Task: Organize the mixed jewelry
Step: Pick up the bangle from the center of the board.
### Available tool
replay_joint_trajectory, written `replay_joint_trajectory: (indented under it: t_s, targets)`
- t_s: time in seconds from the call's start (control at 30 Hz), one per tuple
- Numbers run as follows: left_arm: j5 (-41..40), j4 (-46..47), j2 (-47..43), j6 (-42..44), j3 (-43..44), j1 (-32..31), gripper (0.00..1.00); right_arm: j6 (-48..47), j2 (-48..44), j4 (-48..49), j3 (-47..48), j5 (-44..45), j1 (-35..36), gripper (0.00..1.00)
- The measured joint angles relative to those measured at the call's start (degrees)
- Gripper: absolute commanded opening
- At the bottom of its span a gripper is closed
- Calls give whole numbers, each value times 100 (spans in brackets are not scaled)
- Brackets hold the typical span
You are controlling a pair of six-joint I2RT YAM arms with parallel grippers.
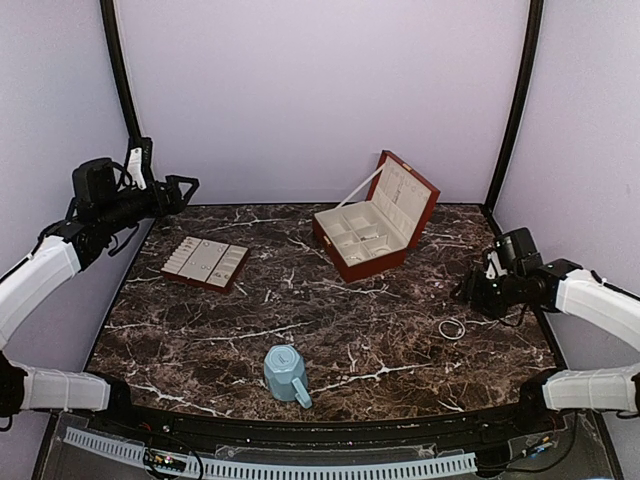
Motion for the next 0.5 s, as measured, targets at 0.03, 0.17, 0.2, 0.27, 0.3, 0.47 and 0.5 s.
replay_joint_trajectory:
  t_s: [0.03,0.17,0.2,0.27,0.3,0.47,0.5]
  targets:
    - [37,133,0,-20,0,-17,98,76,-17,-96,-37,2,7,62]
    - [39,345,74,-15,33,-24,98,363,-59,-509,-164,55,20,56]
    - [-7,339,120,4,39,-26,98,428,-13,-608,-166,83,28,55]
    - [-125,247,199,42,39,-26,98,527,157,-754,-166,186,39,54]
    - [-160,190,214,61,39,-26,98,540,254,-807,-166,229,42,54]
    - [-433,26,157,188,39,-24,98,533,855,-1001,-109,444,55,47]
    - [-481,22,127,214,39,-24,98,520,984,-1003,-81,494,68,46]
